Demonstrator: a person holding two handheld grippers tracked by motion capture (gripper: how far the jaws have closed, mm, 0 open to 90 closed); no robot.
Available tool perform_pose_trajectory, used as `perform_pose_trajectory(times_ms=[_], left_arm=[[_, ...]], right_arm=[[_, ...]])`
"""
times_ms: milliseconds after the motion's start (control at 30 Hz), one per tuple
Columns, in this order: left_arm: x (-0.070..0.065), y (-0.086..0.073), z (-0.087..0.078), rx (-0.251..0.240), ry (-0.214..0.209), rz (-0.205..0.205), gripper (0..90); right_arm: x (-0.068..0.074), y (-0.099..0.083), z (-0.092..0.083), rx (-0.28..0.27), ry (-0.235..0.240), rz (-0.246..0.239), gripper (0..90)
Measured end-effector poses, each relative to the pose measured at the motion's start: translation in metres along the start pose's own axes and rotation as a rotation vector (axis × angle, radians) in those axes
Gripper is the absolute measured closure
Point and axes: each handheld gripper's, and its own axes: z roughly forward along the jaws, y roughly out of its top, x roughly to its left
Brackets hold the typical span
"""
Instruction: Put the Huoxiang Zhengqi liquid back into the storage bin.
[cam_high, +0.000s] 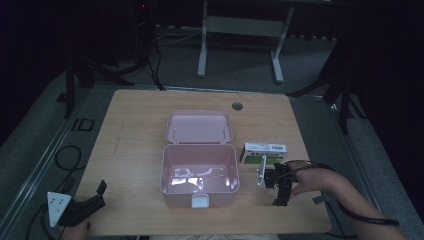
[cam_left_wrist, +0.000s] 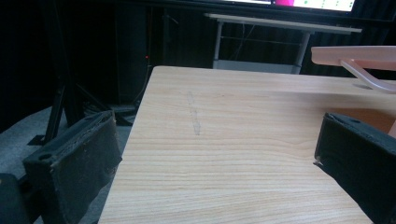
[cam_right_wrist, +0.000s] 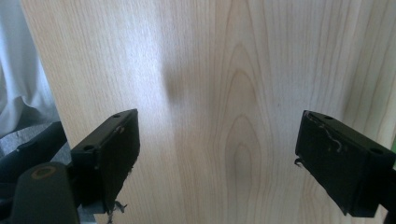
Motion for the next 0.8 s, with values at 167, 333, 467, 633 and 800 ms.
perform_pose_trajectory(times_ms=[167, 333, 467, 633, 800], left_arm=[[0.000, 0.000, 0.000, 0.000, -0.001, 0.000, 0.2], [0.000, 0.000, 0.000, -0.002, -0.001, -0.001, 0.2], [0.000, 0.000, 0.000, -0.003, -0.002, -0.002, 0.2], [0.000, 0.000, 0.000, -0.003, -0.002, -0.002, 0.2], [0.000, 0.000, 0.000, -0.002, -0.002, -0.001, 0.2]], right_arm=[[-0.002, 0.010, -0.005, 0.002, 0.030, -0.025, 14.0], [-0.004, 0.016, -0.007, 0.006, 0.034, -0.035, 13.9], [-0.004, 0.019, -0.012, 0.009, 0.029, -0.044, 13.4], [-0.004, 0.020, -0.022, 0.005, 0.021, -0.053, 13.1], [-0.005, 0.019, -0.035, 0.001, 0.023, -0.059, 13.1]])
